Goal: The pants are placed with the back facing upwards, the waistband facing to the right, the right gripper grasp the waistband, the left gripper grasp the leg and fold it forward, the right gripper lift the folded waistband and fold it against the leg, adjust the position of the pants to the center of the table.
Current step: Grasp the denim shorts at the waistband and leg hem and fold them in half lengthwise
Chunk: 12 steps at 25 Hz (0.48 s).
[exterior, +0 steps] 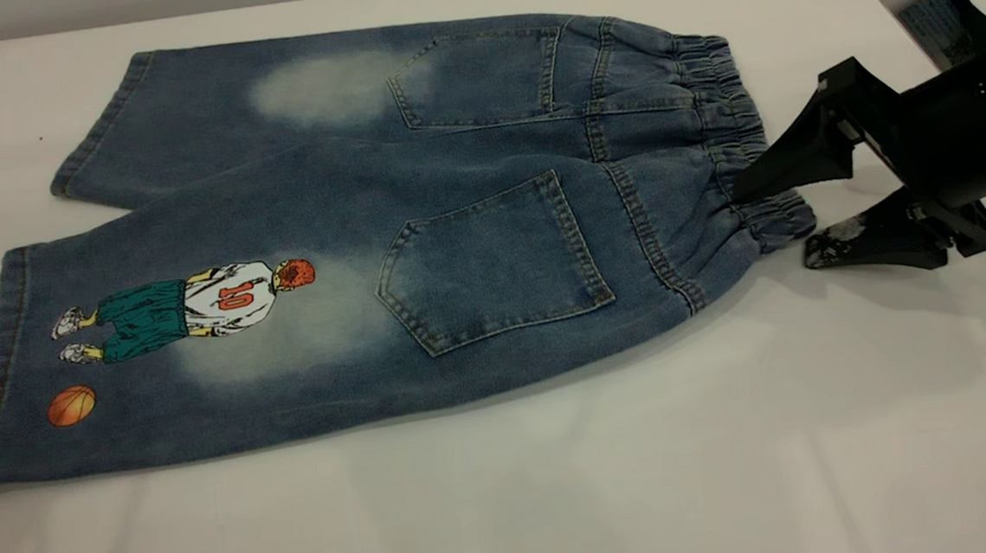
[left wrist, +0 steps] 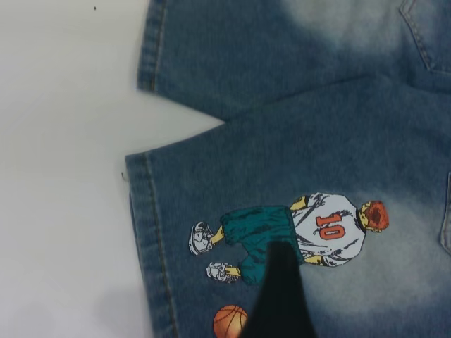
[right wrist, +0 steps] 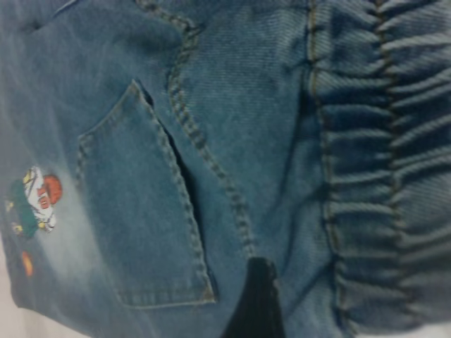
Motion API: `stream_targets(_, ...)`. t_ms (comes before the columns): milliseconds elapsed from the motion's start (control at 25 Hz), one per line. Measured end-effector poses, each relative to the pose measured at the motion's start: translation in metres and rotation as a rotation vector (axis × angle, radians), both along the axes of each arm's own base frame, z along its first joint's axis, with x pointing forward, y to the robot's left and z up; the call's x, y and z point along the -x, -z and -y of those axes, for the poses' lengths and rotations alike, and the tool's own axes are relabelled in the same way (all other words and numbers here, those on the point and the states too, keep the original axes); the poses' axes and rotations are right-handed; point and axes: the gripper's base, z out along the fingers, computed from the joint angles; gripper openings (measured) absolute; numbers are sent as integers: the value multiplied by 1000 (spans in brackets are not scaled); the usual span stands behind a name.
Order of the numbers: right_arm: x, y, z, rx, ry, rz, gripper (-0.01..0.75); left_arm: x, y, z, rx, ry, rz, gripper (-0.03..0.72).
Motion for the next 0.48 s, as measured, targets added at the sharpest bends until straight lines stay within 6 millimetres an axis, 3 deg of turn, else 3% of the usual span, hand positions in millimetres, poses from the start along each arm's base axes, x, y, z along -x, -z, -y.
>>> stream_targets(280,-7,4,-1,-24,-6,11,477,0,0,0,0,-1,7,535)
stream_targets(480,-7,9,2,19,3,-7,251,0,0,0,0,0,-3,535)
